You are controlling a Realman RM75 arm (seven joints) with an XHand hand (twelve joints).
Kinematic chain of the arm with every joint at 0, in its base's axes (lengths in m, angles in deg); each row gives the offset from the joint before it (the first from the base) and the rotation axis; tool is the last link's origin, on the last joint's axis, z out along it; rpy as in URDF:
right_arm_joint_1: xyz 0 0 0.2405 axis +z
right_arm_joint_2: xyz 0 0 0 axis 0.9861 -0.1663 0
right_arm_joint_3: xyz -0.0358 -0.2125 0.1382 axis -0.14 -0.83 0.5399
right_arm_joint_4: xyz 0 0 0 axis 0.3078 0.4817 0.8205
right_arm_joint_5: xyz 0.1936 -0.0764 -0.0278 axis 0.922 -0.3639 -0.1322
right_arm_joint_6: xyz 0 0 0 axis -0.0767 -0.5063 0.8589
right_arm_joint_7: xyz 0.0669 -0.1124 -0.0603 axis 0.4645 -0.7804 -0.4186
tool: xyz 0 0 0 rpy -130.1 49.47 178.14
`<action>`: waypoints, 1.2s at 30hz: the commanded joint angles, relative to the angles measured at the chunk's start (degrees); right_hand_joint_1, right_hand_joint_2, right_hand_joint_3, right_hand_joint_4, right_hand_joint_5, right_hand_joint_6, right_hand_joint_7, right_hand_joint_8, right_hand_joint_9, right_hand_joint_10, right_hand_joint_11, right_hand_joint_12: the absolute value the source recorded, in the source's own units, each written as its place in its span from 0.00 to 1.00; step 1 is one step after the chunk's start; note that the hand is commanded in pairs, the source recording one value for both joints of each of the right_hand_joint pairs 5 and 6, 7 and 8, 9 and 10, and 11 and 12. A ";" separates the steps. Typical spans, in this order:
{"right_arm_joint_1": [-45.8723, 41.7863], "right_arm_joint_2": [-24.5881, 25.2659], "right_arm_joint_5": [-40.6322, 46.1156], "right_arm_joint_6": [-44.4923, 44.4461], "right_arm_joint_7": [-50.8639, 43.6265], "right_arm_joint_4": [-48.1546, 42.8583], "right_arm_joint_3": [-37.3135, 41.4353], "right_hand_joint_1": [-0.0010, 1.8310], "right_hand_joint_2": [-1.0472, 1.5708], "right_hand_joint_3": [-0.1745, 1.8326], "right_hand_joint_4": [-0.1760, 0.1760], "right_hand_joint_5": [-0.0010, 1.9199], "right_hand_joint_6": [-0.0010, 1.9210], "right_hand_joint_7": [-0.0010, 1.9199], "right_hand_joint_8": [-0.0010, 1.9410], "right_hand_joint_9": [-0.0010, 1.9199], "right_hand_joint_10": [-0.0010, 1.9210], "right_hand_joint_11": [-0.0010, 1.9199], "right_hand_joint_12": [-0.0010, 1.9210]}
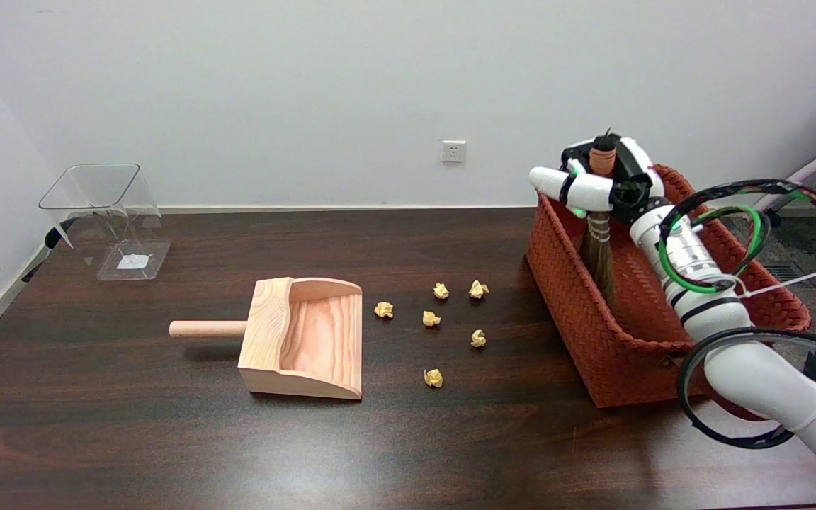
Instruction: Pick up the broom by its handle.
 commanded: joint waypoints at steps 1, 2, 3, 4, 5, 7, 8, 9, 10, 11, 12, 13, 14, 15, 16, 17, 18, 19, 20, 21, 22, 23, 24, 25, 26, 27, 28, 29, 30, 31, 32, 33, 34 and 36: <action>1.52 -0.09 0.23 3.36 -8.46 5.78 10.19 0.62 0.94 0.22 0.50 1.00 1.00 1.00 0.99 1.00 1.00 1.00 1.00; 1.52 -0.09 0.23 3.88 -8.62 6.38 11.14 0.62 0.94 0.21 0.50 1.00 1.00 1.00 0.99 1.00 1.00 1.00 1.00; 1.52 -0.09 0.23 4.22 -8.70 6.76 11.88 0.62 0.94 0.21 0.50 1.00 1.00 1.00 0.99 1.00 1.00 1.00 1.00; 1.52 -0.09 0.23 4.38 -8.93 7.07 12.51 0.62 0.94 0.21 0.50 1.00 1.00 1.00 0.99 1.00 1.00 1.00 1.00; 1.52 -0.09 0.23 4.50 -9.44 7.58 13.34 0.62 0.94 0.21 0.50 1.00 1.00 1.00 0.99 1.00 1.00 1.00 1.00; 1.52 -0.09 0.60 4.83 -10.11 8.34 14.65 0.62 0.94 0.21 0.50 1.00 1.00 1.00 0.99 1.00 1.00 1.00 1.00; 1.52 -0.09 1.07 5.14 -10.27 8.69 15.15 0.62 0.94 0.21 0.50 1.00 1.00 1.00 0.99 1.00 1.00 1.00 1.00; 1.52 -0.09 1.79 5.58 -10.38 9.25 15.58 0.62 0.94 0.21 0.50 1.00 1.00 1.00 0.99 1.00 1.00 1.00 1.00; 1.52 -0.09 2.87 6.24 -10.43 9.99 16.20 0.62 0.94 0.21 0.50 1.00 1.00 1.00 0.99 1.00 1.00 1.00 1.00; 1.52 -0.13 3.83 6.72 -10.43 10.55 16.65 0.62 0.94 0.21 0.50 1.00 1.00 1.00 0.99 1.00 1.00 1.00 1.00; 1.52 -0.20 4.70 7.07 -10.43 11.13 17.00 0.62 0.94 0.21 0.50 1.00 1.00 1.00 0.99 1.00 1.00 1.00 1.00; 1.52 -0.25 5.70 7.63 -10.43 11.96 17.51 0.62 0.94 0.21 0.50 1.00 1.00 1.00 0.99 1.00 1.00 1.00 1.00; 1.52 -0.25 6.44 8.12 -10.43 12.62 17.93 0.62 0.94 0.21 0.50 1.00 1.00 1.00 0.99 1.00 1.00 1.00 1.00; 1.52 -0.29 7.03 8.48 -10.43 13.29 18.43 0.62 0.94 0.21 0.50 1.00 1.00 1.00 0.99 1.00 1.00 1.00 1.00; 1.52 -0.33 7.57 9.06 -10.43 14.09 19.23 0.62 0.94 0.21 0.50 1.00 1.00 1.00 0.99 1.00 1.00 1.00 1.00; 1.52 -0.33 7.78 9.64 -10.43 14.51 19.80 0.62 0.94 0.21 0.50 1.00 1.00 1.00 0.99 1.00 1.00 1.00 1.00; 1.52 -0.44 8.04 10.11 -10.31 14.75 20.16 0.62 0.94 0.21 0.50 1.00 1.00 1.00 0.99 1.00 1.00 1.00 1.00; 1.60 -0.80 8.77 10.73 -10.07 15.00 20.61 0.62 0.94 0.21 0.50 1.00 1.00 1.00 0.99 1.00 1.00 1.00 1.00; 1.71 -1.16 9.55 11.09 -9.95 15.09 20.89 0.62 0.94 0.21 0.50 1.00 1.00 1.00 0.99 1.00 1.00 1.00 1.00; 1.79 -1.74 10.58 11.19 -9.95 15.09 20.93 0.62 0.94 0.21 0.50 1.00 1.00 1.00 0.99 1.00 1.00 1.00 1.00; 1.91 -2.73 11.97 11.19 -9.95 15.09 20.94 0.62 0.94 0.21 0.50 1.00 1.00 1.00 0.99 1.00 1.00 1.00 1.00; 2.03 -3.55 13.03 11.19 -9.95 15.08 20.94 0.62 0.94 0.21 0.50 1.00 1.00 1.00 0.99 1.00 1.00 1.00 1.00; 2.19 -4.33 13.86 10.99 -9.95 15.07 20.94 0.62 0.94 0.21 0.50 1.00 1.00 1.00 0.99 1.00 1.00 1.00 1.00; 2.58 -5.32 14.55 10.63 -9.95 15.06 20.75 0.62 0.94 0.21 0.50 1.00 1.00 1.00 0.99 1.00 1.00 1.00 1.00; 3.03 -6.02 14.95 10.38 -9.95 15.05 20.43 0.62 0.94 0.21 0.50 1.00 1.00 1.00 0.99 1.00 1.00 1.00 1.00; 3.72 -6.46 15.58 10.25 -9.95 15.04 19.93 0.62 0.93 0.21 0.50 1.00 1.00 1.00 0.99 1.00 1.00 1.00 1.00; 4.98 -6.80 16.43 10.25 -9.95 15.04 19.16 0.62 0.93 0.21 0.50 1.00 1.00 1.00 0.99 1.00 1.00 1.00 1.00; 5.95 -6.96 17.04 10.33 -9.95 15.00 18.56 0.63 0.93 0.21 0.50 1.00 1.00 1.00 0.99 1.00 1.00 1.00 1.00; 6.85 -7.12 17.66 10.41 -9.95 14.93 17.85 0.63 0.93 0.21 0.50 1.00 1.00 1.00 0.99 1.00 1.00 1.00 1.00; 7.98 -7.28 18.58 10.49 -9.95 14.87 16.85 0.63 0.93 0.21 0.50 1.00 1.00 1.00 0.99 1.00 1.00 1.00 1.00; 8.75 -7.44 19.35 10.58 -9.95 14.84 16.11 0.63 0.93 0.21 0.50 1.00 1.00 1.00 0.99 1.00 1.00 1.00 1.00; 9.62 -7.60 20.11 10.66 -9.95 14.80 15.36 0.63 0.92 0.21 0.50 1.00 1.00 1.00 0.99 1.00 1.00 1.00 1.00; 10.55 -7.72 20.83 10.71 -9.95 14.77 14.51 0.63 0.92 0.22 0.50 1.00 1.00 1.00 0.99 1.00 1.00 1.00 1.00; 12.56 -7.96 22.14 10.87 -9.95 14.77 12.59 0.63 0.91 0.22 0.50 1.00 1.00 1.00 0.99 1.00 1.00 1.00 1.00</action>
